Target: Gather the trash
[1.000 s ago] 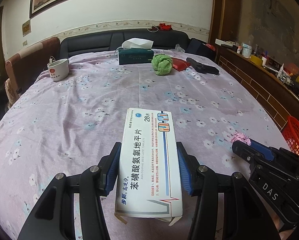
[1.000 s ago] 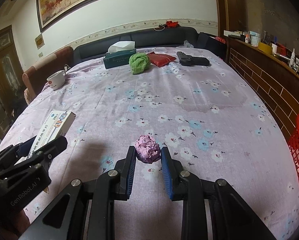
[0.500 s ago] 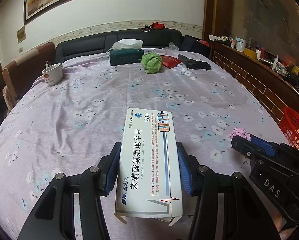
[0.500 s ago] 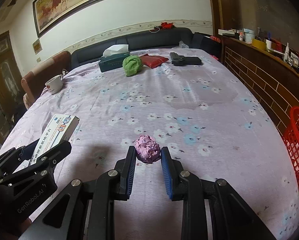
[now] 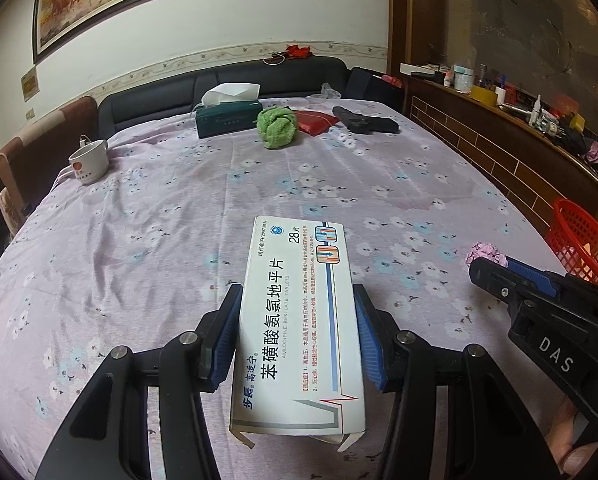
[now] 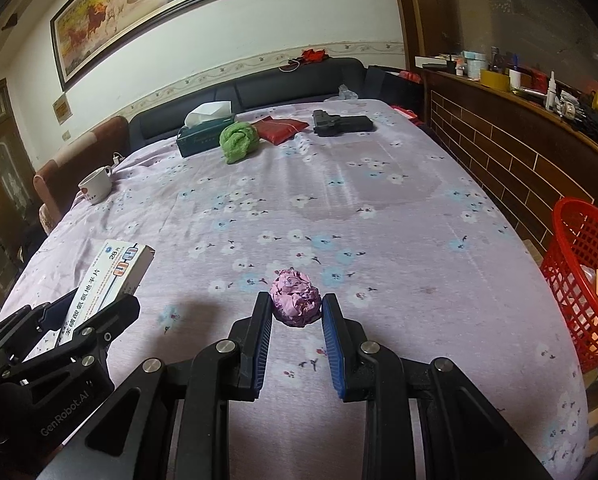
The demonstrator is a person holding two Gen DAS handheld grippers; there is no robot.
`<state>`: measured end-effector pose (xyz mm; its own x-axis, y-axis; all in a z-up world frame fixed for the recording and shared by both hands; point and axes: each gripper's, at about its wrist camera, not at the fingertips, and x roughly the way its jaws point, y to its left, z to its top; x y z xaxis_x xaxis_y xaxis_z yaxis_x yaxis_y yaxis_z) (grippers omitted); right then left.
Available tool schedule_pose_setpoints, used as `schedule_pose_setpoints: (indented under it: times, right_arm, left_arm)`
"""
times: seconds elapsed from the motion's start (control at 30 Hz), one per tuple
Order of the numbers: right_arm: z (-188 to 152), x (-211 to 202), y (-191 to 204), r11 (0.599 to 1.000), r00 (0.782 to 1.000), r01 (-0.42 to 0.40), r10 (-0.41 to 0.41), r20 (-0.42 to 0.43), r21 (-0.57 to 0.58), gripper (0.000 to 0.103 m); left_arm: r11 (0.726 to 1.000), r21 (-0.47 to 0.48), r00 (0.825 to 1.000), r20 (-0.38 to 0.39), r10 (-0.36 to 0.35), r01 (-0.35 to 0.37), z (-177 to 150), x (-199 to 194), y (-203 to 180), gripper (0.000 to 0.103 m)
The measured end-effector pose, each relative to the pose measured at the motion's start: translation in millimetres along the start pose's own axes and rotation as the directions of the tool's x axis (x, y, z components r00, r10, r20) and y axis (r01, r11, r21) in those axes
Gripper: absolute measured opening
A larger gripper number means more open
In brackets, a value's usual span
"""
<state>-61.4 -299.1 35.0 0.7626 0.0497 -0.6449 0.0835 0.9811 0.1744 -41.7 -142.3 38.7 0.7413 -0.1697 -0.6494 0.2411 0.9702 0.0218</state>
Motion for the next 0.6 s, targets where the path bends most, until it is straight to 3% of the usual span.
schedule_pose_setpoints:
  times: [0.6]
  right_arm:
    - [-2, -9, -17, 0.999, 1.000, 0.001, -0.001, 0.011, 0.032, 0.027]
  left_arm:
    - [0.999, 0.040, 1.000, -0.005, -0.004, 0.004, 1, -1, -18, 0.051]
